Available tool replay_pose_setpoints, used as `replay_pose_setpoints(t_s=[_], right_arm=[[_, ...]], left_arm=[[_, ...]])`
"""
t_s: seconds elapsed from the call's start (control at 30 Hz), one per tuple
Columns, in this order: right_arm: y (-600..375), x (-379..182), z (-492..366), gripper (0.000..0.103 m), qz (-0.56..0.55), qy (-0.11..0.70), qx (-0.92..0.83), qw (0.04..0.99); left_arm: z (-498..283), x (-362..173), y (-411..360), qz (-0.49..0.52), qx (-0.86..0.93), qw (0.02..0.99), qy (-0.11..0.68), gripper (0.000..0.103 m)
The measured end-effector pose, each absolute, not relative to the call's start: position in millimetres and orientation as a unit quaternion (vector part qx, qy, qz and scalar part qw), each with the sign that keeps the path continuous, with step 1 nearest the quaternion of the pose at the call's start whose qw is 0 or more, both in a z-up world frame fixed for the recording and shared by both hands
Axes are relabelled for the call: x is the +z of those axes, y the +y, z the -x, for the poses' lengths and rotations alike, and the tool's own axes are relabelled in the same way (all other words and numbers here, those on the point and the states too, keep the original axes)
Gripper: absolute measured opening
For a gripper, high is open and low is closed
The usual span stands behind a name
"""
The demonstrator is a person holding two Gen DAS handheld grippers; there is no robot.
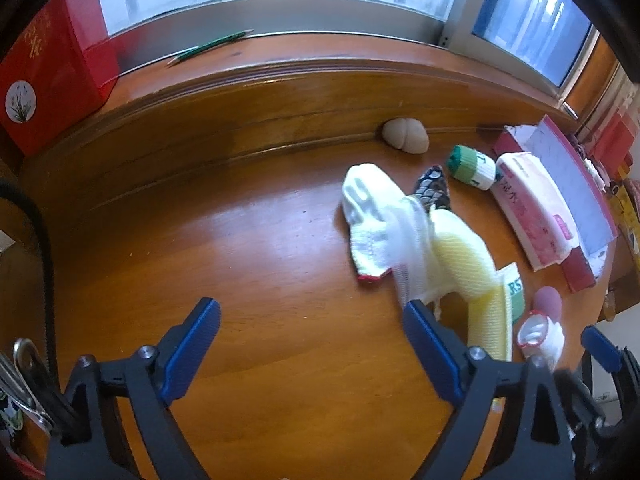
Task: Organize soft objects
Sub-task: 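Grasp the white red-trimmed glove with the left gripper while the right gripper grasps the yellow mesh pad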
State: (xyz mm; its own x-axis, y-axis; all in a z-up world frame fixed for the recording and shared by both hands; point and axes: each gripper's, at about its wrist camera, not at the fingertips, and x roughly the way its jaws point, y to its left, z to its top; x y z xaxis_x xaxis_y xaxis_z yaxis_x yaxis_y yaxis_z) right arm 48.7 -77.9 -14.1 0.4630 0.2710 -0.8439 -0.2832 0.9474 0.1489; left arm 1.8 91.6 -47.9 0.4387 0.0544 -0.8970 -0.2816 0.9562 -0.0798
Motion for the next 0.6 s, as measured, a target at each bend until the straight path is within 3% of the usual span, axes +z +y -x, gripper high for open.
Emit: replay_pose_setpoints(t_s=[0.13, 0.37, 0.6], right_arm=[[-61.0, -20.8, -45.4, 0.087, 0.018, 0.500, 0.180, 0.847], [-42.5, -33.9, -43.6, 0.070, 0.043, 0.509, 0.177, 0.841], [-43.9, -45.7, -48.2, 0.054, 0.044, 0.523, 0.153, 0.837]], left_arm=[[-5.6, -53.2, 98.2, 0.113, 0.090, 0.839, 0.525, 0.091], [-22.5, -63.5, 102.0, 0.109, 0.067, 0.841, 0.525, 0.084], [-49.3, -68.6, 104.5, 0.096, 0.050, 0.854, 0.509, 0.071]])
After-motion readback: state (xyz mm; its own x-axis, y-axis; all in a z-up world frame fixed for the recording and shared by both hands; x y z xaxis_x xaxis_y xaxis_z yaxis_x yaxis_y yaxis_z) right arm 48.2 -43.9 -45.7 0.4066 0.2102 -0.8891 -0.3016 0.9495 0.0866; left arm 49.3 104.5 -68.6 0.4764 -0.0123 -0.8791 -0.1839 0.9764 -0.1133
